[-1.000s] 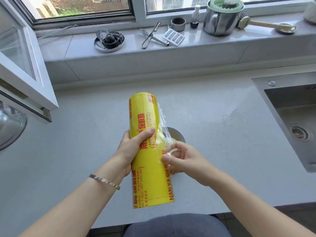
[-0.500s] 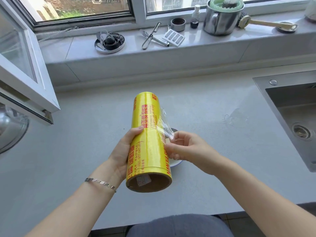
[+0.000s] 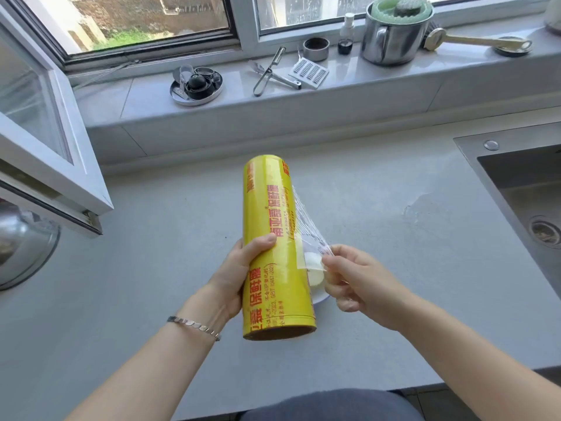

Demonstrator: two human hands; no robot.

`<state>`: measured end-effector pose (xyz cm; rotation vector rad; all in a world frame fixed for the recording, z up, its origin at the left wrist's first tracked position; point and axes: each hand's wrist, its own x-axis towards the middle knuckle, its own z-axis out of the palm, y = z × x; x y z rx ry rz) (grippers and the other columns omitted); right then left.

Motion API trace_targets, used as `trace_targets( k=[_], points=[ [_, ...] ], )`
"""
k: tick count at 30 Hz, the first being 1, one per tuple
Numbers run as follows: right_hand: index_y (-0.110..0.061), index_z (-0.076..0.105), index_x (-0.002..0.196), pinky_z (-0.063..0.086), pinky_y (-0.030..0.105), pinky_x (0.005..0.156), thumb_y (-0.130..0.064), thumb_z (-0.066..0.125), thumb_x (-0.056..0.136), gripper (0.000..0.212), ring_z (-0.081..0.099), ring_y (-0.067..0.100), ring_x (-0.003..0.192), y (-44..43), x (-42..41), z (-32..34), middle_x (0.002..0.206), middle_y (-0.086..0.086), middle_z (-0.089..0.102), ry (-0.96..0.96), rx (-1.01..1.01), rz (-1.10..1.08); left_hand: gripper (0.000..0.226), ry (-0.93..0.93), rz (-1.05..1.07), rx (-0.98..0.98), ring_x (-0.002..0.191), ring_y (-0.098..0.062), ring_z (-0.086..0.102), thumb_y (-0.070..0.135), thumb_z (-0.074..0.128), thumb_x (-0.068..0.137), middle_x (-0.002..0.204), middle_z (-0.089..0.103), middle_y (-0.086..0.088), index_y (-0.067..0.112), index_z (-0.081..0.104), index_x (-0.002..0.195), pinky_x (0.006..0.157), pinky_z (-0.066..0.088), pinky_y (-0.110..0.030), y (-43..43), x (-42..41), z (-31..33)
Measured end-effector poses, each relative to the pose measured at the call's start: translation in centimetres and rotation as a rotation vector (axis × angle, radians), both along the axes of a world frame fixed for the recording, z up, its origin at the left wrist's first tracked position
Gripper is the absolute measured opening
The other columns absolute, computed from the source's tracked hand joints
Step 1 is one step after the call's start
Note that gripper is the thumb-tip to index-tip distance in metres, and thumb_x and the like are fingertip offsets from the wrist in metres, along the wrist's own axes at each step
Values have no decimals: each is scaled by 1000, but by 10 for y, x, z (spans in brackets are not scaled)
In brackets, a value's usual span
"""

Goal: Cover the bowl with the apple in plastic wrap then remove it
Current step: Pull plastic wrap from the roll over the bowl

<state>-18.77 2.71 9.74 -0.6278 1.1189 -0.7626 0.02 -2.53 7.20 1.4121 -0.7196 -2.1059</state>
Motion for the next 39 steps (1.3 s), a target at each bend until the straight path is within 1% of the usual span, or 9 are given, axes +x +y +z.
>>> trace_targets(
  k=[3, 6, 10, 14, 19, 28, 34, 36, 39],
  points=[
    [-15, 49, 83, 27, 15, 34, -30, 41, 95, 21, 25, 4, 35, 0, 0, -4, 41, -13, 29, 92, -42, -25, 100, -16, -24, -101, 81, -26, 71, 49, 89, 30, 105, 71, -15, 13, 56, 117, 65, 60, -36, -1, -3, 0],
    [-18, 63, 84, 30, 17, 35, -27, 45, 94, 23, 28, 4, 32, 0, -3, -14, 34, -11, 33, 237, -106, -166, 91, -122, -39, -149, 85, -27, 71, 45, 84, 46, 110, 68, -15, 15, 48, 124, 63, 58, -36, -5, -15, 2],
    [-22, 66, 78, 28, 17, 34, -21, 50, 92, 21, 29, 5, 31, 3, -23, -42, 31, -13, 34, 375, -103, -384, 79, -442, -84, -333, 93, -22, 66, 33, 86, 56, 113, 63, -5, 20, 43, 121, 77, 57, -40, -13, -43, -9],
    [-24, 66, 73, 29, 21, 42, -21, 54, 90, 21, 31, 4, 32, 9, -40, -85, 32, -11, 32, 502, -65, -453, 99, -754, -247, -449, 104, -21, 57, 57, 78, 42, 119, 53, -2, 32, 35, 127, 92, 51, -44, -18, -65, -23],
    [-26, 63, 69, 26, 27, 50, -24, 52, 91, 25, 33, 4, 37, 15, -31, -132, 37, -10, 31, 563, 0, -445, 105, -1059, -401, -487, 112, -29, 50, 55, 76, 56, 121, 43, -8, 30, 20, 140, 94, 44, -39, -16, -76, -32],
    [-16, 57, 81, 39, 30, 71, -25, 37, 97, 27, 52, 10, 72, 20, 14, -163, 73, -10, 57, 538, 92, -436, 109, -1175, -490, -537, 117, -28, 45, 58, 73, 60, 125, 39, -8, 30, 10, 143, 90, 43, -38, -11, -68, -43],
    [-13, 49, 69, 44, 16, 43, -10, 53, 90, 22, 54, 8, 44, 16, 11, -163, 61, 4, 54, 285, 255, -432, 108, -1194, -569, -569, 115, -27, 46, 58, 74, 58, 123, 41, -7, 32, 11, 143, 90, 44, -39, -22, -58, -42],
    [-12, 54, 79, 45, 15, 53, 0, 59, 83, 13, 59, 12, 61, 17, 3, -162, 73, 3, 59, 373, 260, -370, 108, -1196, -581, -576, 115, -27, 46, 58, 73, 59, 123, 41, -7, 32, 11, 143, 89, 44, -39, -24, -57, -42],
    [-7, 55, 113, 46, 25, 89, 2, 49, 86, 29, 58, 16, 93, 14, -1, -151, 104, 4, 59, 445, 191, -512, 107, -1192, -593, -586, 114, -25, 46, 58, 73, 60, 122, 41, -7, 32, 11, 143, 86, 44, -38, -24, -56, -42]
  ],
)
